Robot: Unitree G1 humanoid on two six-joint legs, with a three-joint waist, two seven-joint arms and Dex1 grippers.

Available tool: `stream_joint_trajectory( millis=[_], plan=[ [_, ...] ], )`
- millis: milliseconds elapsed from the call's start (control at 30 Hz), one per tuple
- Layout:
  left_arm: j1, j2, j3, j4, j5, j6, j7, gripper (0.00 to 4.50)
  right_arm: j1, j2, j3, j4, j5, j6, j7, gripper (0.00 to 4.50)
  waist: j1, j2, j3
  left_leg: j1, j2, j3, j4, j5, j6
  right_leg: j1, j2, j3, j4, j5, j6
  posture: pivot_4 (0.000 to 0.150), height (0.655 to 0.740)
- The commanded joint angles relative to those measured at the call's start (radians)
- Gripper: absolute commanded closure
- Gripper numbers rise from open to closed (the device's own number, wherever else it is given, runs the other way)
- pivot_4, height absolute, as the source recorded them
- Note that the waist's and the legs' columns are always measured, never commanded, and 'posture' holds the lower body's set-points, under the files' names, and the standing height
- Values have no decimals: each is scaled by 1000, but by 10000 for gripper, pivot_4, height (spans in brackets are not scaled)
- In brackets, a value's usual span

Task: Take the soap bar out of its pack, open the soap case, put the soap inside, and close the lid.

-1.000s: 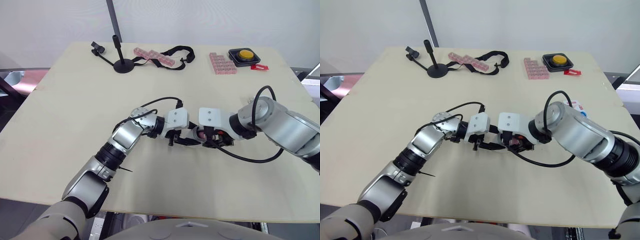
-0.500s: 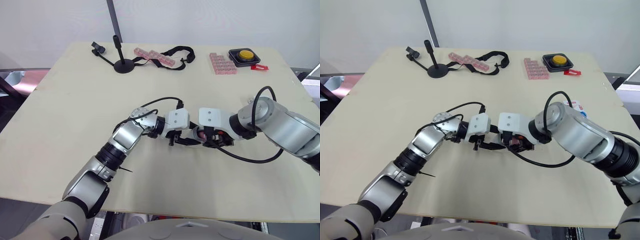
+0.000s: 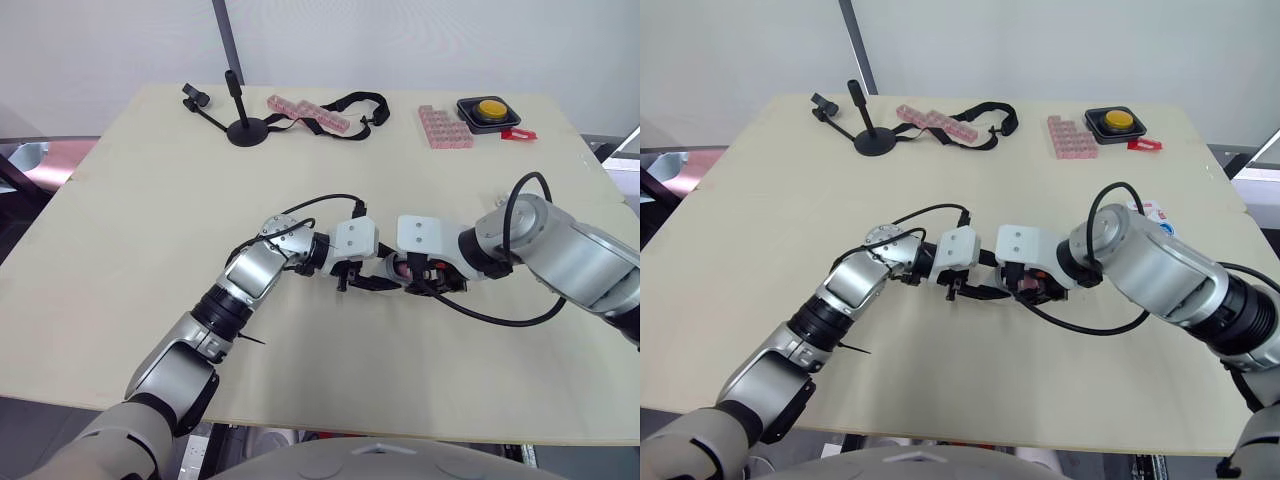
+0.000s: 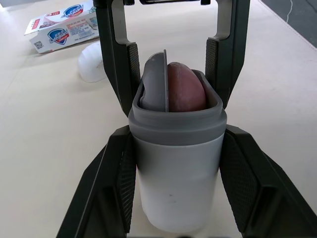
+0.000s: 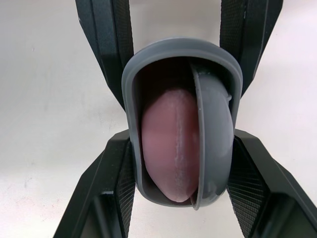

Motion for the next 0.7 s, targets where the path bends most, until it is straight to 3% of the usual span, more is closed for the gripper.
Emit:
stream_joint_trajectory(
  millis=[33, 333, 400, 533, 567, 700],
  plan=[
    [2, 1, -15, -10, -5, 21, -24, 25957, -2, 6, -27, -10, 10, 0, 13, 24657, 0, 0, 0, 0, 0, 0, 0, 0, 0, 0, 0, 0, 0, 0, 0, 1500, 7400],
    [5, 0, -3, -9, 0, 42, -8, 25965, 2, 13, -36, -5, 16, 9, 15, 24657, 0, 0, 0, 0, 0, 0, 0, 0, 0, 0, 0, 0, 0, 0, 0, 1500, 7400],
    [10, 3, -4, -10, 2, 39, -8, 25965, 5, 14, -40, -6, 18, 9, 15, 14660, 0, 0, 0, 0, 0, 0, 0, 0, 0, 0, 0, 0, 0, 0, 0, 1500, 7400],
    [23, 16, 0, -13, 4, 24, -11, 25965, 25, 6, -60, -2, 21, -3, 17, 2293, 1, 0, 0, 0, 0, 0, 0, 0, 0, 0, 0, 0, 0, 0, 0, 1500, 7400],
    [26, 20, 2, -13, 4, 19, -12, 25965, 32, 2, -66, 1, 21, -10, 16, 362, 1, 0, 0, 0, 0, 0, 0, 0, 0, 0, 0, 0, 0, 0, 0, 1500, 7400],
    [39, 41, 15, -5, 1, -10, -17, 25965, 84, -25, -121, 18, 32, -45, 26, 362, -1, 0, 0, 0, 0, 0, 0, 0, 0, 0, 0, 0, -1, 0, 0, 1500, 7400]
  ],
)
